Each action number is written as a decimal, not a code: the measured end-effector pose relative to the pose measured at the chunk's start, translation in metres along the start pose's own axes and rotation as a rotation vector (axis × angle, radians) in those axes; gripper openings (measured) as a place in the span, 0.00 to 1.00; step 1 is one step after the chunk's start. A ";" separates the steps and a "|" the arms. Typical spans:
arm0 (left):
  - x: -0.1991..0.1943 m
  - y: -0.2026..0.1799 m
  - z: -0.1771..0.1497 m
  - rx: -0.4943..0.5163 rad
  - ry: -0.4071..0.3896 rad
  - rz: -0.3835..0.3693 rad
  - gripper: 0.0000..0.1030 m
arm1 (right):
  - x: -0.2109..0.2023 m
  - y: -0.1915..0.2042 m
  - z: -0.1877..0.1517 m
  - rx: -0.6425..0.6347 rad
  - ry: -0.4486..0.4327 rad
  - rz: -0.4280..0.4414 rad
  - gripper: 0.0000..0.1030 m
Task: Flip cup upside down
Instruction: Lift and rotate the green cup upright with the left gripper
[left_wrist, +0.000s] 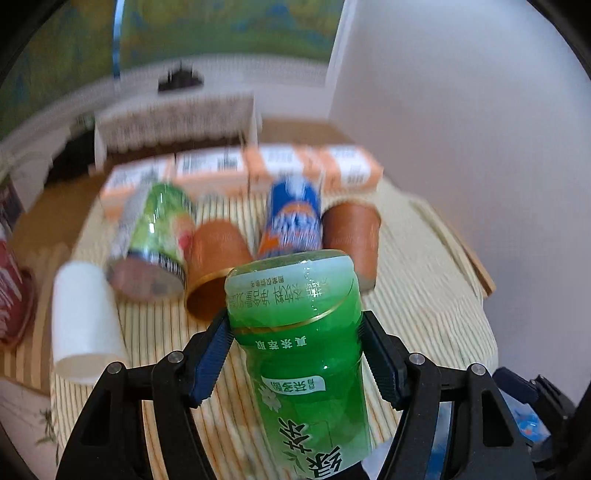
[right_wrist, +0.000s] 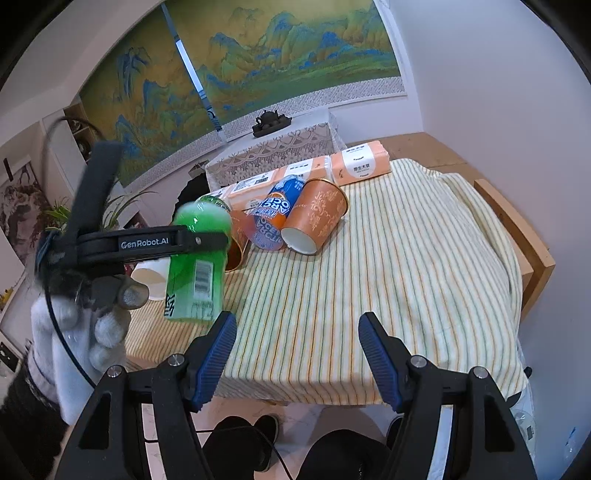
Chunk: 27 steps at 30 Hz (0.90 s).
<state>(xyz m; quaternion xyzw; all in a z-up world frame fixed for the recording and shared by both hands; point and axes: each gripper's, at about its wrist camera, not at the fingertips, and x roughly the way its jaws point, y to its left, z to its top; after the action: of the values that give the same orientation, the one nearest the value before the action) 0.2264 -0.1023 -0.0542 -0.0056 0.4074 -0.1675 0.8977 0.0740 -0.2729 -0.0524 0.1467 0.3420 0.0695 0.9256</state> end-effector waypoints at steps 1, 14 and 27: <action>-0.001 -0.005 -0.003 0.025 -0.053 0.030 0.69 | 0.001 0.001 0.000 -0.002 0.002 0.000 0.63; 0.020 -0.032 -0.028 0.175 -0.318 0.144 0.69 | 0.001 -0.005 -0.001 0.014 -0.013 -0.019 0.63; 0.010 -0.026 -0.046 0.132 -0.320 0.143 0.69 | 0.000 -0.008 0.000 0.022 -0.028 -0.031 0.63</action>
<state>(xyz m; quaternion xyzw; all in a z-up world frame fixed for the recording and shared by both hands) 0.1910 -0.1242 -0.0880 0.0557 0.2467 -0.1267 0.9592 0.0740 -0.2802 -0.0547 0.1526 0.3317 0.0494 0.9296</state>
